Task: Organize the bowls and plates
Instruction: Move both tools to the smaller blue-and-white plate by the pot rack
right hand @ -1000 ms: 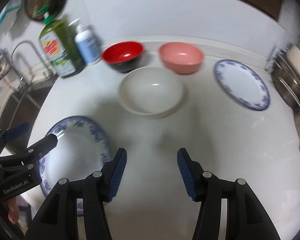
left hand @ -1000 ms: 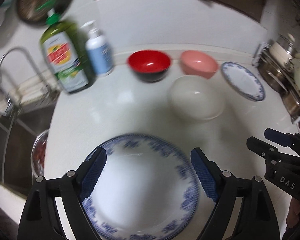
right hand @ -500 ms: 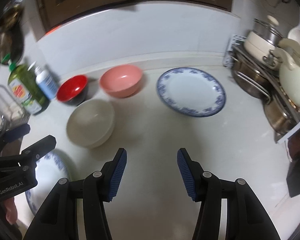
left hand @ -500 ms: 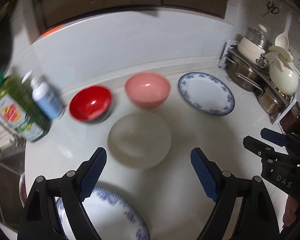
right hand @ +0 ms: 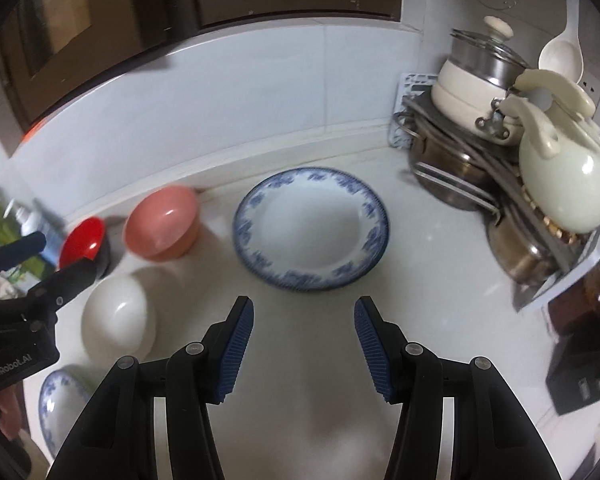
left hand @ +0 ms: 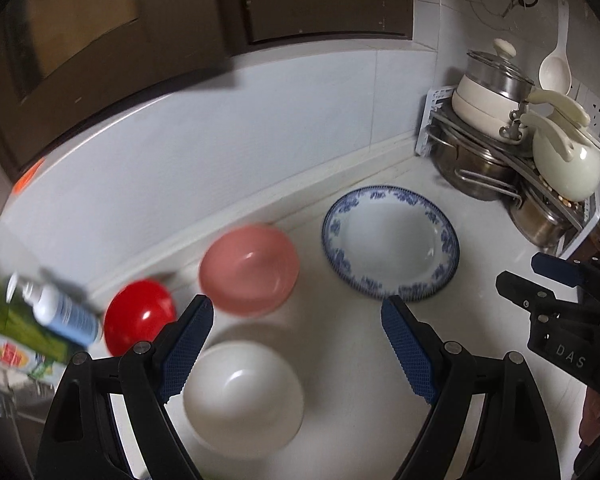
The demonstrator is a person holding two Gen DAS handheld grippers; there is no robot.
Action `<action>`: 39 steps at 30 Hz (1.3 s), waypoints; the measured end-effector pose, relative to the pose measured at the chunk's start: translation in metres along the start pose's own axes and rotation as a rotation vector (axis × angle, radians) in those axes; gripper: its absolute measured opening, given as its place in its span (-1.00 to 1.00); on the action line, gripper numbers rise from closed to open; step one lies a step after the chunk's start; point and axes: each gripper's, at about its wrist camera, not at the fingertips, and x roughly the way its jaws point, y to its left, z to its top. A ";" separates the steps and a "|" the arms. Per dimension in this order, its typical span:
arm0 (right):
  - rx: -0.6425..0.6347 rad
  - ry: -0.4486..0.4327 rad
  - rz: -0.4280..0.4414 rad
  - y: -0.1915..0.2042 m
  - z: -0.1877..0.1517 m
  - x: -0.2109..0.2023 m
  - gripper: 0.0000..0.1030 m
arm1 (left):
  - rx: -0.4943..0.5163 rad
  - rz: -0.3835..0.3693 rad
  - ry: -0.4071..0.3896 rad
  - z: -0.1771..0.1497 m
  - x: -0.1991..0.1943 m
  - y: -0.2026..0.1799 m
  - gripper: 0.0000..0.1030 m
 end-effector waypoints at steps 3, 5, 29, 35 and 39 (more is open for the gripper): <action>0.024 0.007 -0.005 -0.013 0.016 0.010 0.04 | 0.004 -0.018 0.019 0.018 0.017 -0.006 0.68; 0.033 0.011 -0.007 -0.020 0.026 0.017 0.04 | 0.006 -0.025 0.035 0.028 0.029 -0.009 0.67; 0.169 0.251 -0.074 -0.092 0.087 0.178 0.04 | 0.079 -0.014 0.325 0.069 0.219 -0.043 0.49; 0.192 0.310 -0.085 -0.099 0.088 0.208 0.04 | 0.076 -0.001 0.397 0.067 0.246 -0.042 0.29; 0.196 0.340 -0.094 -0.102 0.089 0.221 0.04 | 0.041 -0.017 0.436 0.063 0.254 -0.038 0.12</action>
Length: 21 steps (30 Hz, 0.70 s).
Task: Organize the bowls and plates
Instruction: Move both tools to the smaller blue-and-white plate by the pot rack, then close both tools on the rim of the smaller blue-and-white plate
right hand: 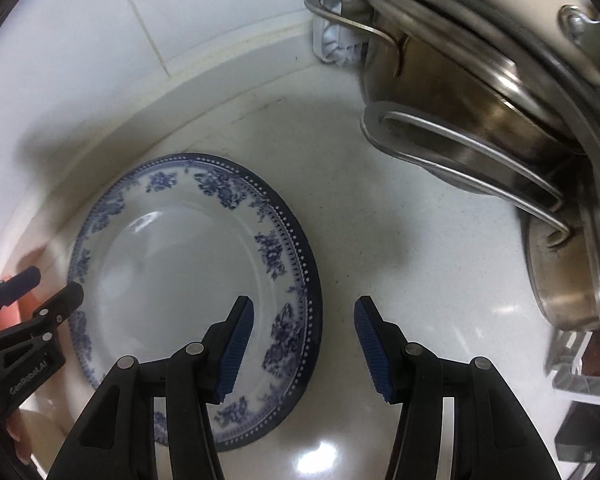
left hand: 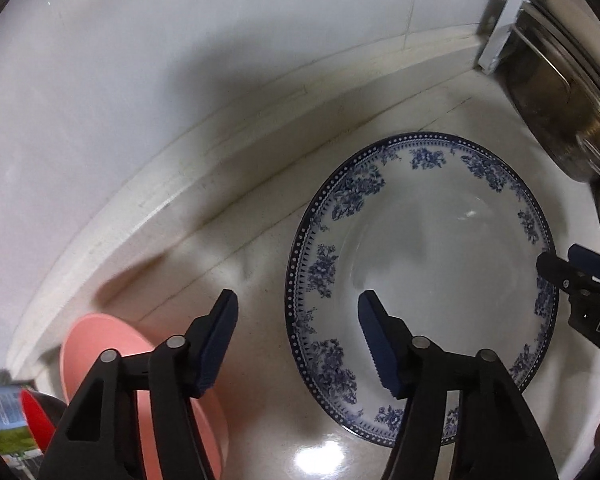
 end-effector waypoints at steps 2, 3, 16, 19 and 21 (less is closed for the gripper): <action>0.005 0.016 0.004 0.000 0.001 0.005 0.04 | -0.014 -0.013 0.021 0.000 0.004 0.001 0.03; 0.005 0.020 0.009 0.000 0.001 0.006 0.04 | -0.016 -0.017 0.027 -0.001 0.006 0.001 -0.02; 0.006 0.045 0.009 0.003 0.006 0.020 -0.04 | -0.025 -0.041 0.055 0.002 0.015 0.002 -0.25; 0.012 0.077 0.040 0.001 0.007 0.027 -0.13 | -0.031 -0.056 0.063 0.002 0.017 0.001 -0.28; 0.008 0.068 0.041 -0.001 0.008 0.028 -0.20 | -0.043 -0.061 0.067 0.002 0.016 0.000 -0.30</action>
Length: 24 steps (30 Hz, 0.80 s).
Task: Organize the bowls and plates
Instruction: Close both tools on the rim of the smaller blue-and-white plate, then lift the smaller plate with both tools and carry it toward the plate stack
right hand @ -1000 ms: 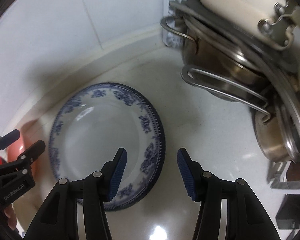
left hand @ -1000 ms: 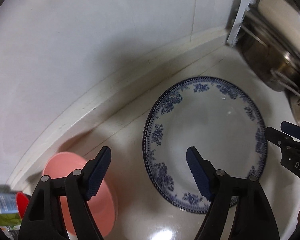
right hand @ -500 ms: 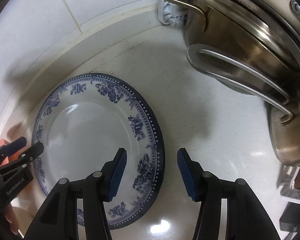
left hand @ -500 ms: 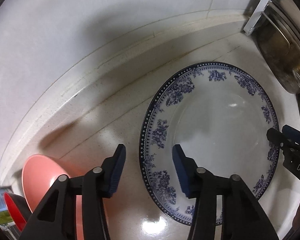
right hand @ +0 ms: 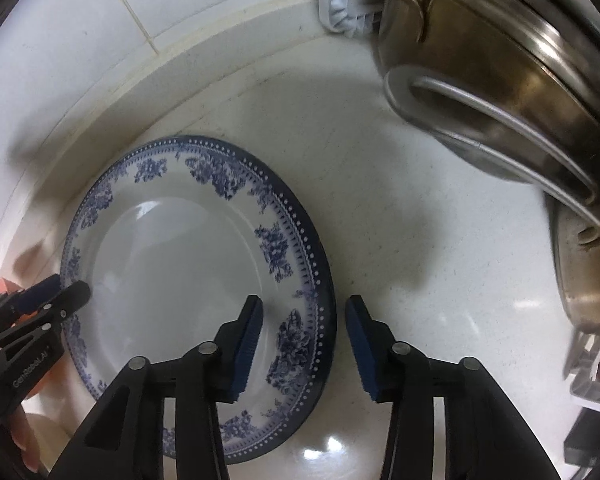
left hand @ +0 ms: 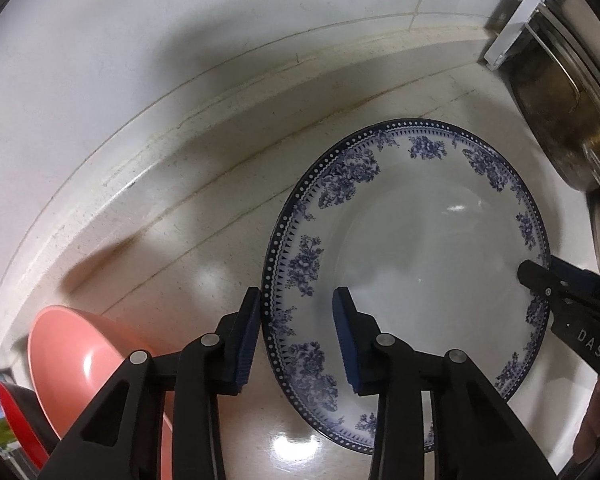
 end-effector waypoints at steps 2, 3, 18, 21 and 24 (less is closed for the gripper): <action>-0.002 0.004 0.004 0.000 0.000 0.000 -0.24 | -0.006 -0.002 0.000 -0.001 0.000 0.000 -0.30; -0.006 0.004 0.003 0.001 -0.001 0.000 -0.26 | -0.010 -0.003 -0.001 -0.002 0.000 0.001 -0.32; -0.003 -0.015 -0.021 0.011 -0.006 -0.014 -0.29 | -0.024 -0.021 -0.027 0.004 0.000 0.007 -0.35; -0.004 -0.038 -0.021 0.010 -0.012 -0.024 -0.29 | -0.021 -0.023 -0.047 -0.001 -0.004 0.007 -0.35; -0.012 -0.057 -0.022 0.010 -0.018 -0.043 -0.29 | -0.024 -0.029 -0.062 -0.007 -0.010 0.008 -0.35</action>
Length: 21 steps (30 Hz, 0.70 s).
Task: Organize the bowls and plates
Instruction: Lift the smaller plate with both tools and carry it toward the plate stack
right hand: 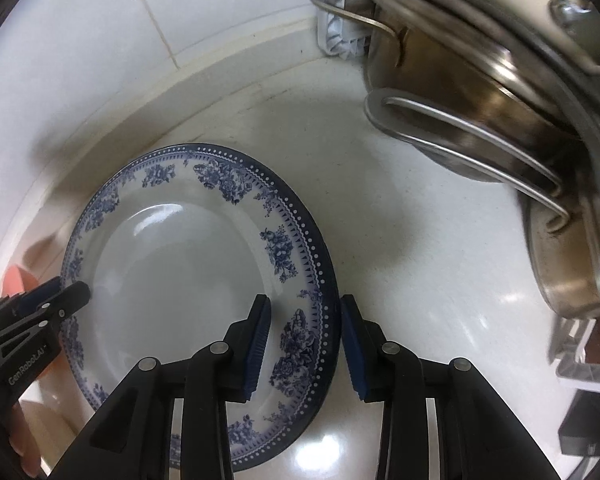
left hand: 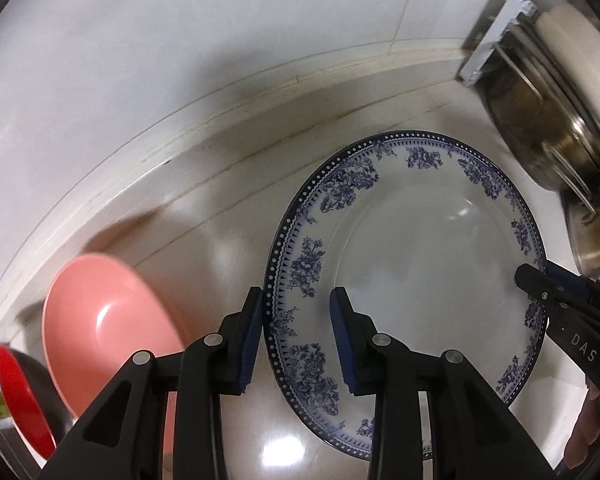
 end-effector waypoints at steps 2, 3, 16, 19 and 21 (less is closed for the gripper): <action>-0.003 -0.010 -0.003 0.002 -0.004 -0.007 -0.29 | -0.011 -0.001 -0.016 -0.003 -0.004 0.001 -0.35; -0.013 -0.019 -0.008 0.004 -0.008 -0.013 -0.29 | -0.016 -0.002 -0.027 -0.008 -0.010 0.003 -0.35; -0.079 -0.133 -0.016 0.024 -0.068 -0.081 -0.29 | -0.095 -0.009 -0.127 -0.072 -0.078 0.027 -0.35; -0.092 -0.160 -0.012 0.030 -0.084 -0.094 -0.29 | -0.112 0.002 -0.145 -0.094 -0.094 0.034 -0.35; -0.101 -0.170 -0.007 0.034 -0.092 -0.099 -0.29 | -0.124 0.011 -0.149 -0.107 -0.102 0.038 -0.35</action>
